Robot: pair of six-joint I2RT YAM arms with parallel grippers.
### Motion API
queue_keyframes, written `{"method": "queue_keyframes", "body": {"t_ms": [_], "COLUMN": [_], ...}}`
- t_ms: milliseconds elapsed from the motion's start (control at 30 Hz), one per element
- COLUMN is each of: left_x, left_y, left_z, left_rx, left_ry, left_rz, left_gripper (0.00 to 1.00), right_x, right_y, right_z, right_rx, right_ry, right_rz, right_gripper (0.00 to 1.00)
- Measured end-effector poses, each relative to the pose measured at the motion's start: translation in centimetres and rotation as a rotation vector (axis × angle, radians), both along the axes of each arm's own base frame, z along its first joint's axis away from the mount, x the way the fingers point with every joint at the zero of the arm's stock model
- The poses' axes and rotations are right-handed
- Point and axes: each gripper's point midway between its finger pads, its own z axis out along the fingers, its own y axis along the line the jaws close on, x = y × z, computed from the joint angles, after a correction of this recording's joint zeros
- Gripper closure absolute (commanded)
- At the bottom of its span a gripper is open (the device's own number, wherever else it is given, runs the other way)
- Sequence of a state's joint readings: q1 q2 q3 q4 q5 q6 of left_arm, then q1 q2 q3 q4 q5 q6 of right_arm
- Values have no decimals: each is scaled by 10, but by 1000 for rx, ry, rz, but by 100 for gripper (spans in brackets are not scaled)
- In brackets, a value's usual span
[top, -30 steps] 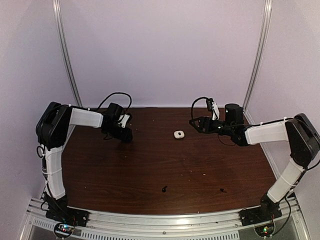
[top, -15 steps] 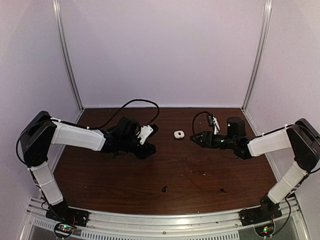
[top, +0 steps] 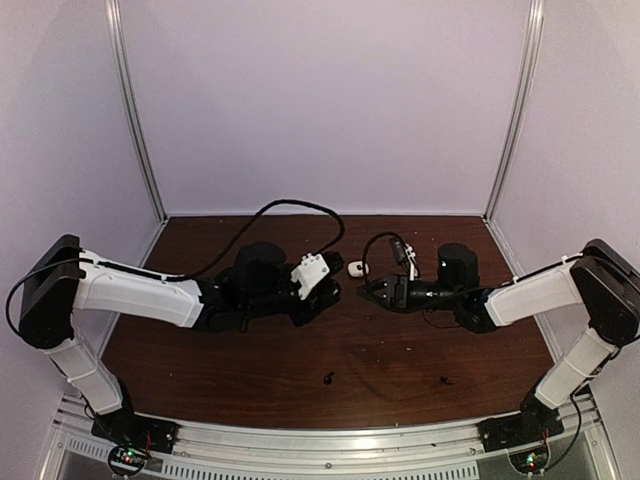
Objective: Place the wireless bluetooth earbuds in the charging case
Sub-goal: Pass from the left arm to the right
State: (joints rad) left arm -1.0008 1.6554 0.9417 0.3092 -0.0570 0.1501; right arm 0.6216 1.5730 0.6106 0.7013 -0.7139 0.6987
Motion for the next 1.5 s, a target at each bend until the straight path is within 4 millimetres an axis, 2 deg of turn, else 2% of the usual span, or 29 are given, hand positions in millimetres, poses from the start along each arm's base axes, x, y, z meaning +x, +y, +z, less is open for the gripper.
{"method": "queue_keyframes", "body": {"t_ms": [233,400,633,1133,1300,1500], "left_x": [-8,-22,-28,-31,-29,-27], "left_y": [-3,-9,-11,-13,-11,-10], "left_z": [17,26,27,29,28,29], "left_rx": [-10,-1,16,23,27,24], "left_ry": [-80,-129,-166,-186,-187,-183], "left_rz": [-4,-26,-31,-35,-24,-9], "left_gripper": [68,68,68,66,56,33], "right_x": [-15,-20,-27,-31,-32,-32], "right_y": [16,26,35,45,46,47], "right_z": [5,14,24,34,35,36], "right_rx": [14,26,38,47,47,48], "right_ry": [1,-19,-47,-86,-91,-95], "right_rz": [45,66,91,109,111,113], "right_gripper": [35,36,37,66,75,79]}}
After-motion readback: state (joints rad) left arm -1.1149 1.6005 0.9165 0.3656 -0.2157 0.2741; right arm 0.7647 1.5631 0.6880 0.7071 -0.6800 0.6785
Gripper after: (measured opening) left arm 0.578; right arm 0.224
